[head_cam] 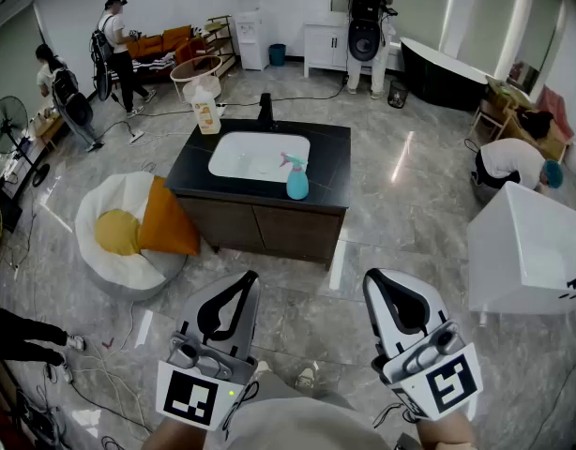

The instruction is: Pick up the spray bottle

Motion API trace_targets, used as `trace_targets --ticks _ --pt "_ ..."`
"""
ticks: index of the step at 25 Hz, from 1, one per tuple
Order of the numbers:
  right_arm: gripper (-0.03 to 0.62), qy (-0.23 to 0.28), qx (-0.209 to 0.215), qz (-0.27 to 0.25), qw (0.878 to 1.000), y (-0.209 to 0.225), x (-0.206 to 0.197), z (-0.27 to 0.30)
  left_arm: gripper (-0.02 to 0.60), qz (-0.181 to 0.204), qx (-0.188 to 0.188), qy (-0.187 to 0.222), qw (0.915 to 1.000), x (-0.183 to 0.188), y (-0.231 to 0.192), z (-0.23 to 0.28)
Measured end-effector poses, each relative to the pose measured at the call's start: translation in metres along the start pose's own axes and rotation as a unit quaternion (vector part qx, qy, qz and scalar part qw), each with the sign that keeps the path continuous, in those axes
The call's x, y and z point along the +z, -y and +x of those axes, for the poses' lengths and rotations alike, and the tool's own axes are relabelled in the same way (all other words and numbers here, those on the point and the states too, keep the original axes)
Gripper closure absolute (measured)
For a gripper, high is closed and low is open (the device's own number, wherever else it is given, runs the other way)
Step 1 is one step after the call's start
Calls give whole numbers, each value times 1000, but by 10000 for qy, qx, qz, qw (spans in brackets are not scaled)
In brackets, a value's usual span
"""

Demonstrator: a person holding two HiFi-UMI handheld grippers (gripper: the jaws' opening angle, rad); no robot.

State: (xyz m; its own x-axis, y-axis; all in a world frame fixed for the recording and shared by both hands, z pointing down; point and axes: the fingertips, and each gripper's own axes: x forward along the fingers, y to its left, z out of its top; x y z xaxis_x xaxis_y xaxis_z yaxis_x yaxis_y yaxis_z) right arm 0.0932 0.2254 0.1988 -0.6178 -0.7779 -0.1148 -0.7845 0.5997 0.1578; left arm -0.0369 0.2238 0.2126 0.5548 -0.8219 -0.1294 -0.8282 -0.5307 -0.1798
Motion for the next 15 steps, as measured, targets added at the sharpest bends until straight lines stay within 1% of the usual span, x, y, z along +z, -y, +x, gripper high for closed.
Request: trace_targets --ticks 3,6,8,15 --pt "569 21 -33 15 10000 -7 1 -6 565 35 36 24 10000 0 2 -8" --pt "569 176 -119 228 9995 -8 3 -13 565 -2 26 12 10000 0 4 -12" --pt "569 184 -62 335 9993 -10 4 -15 565 -56 26 4 10000 1 5 -14" --pt "569 162 -71 294 9994 -14 2 -22 565 -63 47 -7 10000 -1 5 -17"
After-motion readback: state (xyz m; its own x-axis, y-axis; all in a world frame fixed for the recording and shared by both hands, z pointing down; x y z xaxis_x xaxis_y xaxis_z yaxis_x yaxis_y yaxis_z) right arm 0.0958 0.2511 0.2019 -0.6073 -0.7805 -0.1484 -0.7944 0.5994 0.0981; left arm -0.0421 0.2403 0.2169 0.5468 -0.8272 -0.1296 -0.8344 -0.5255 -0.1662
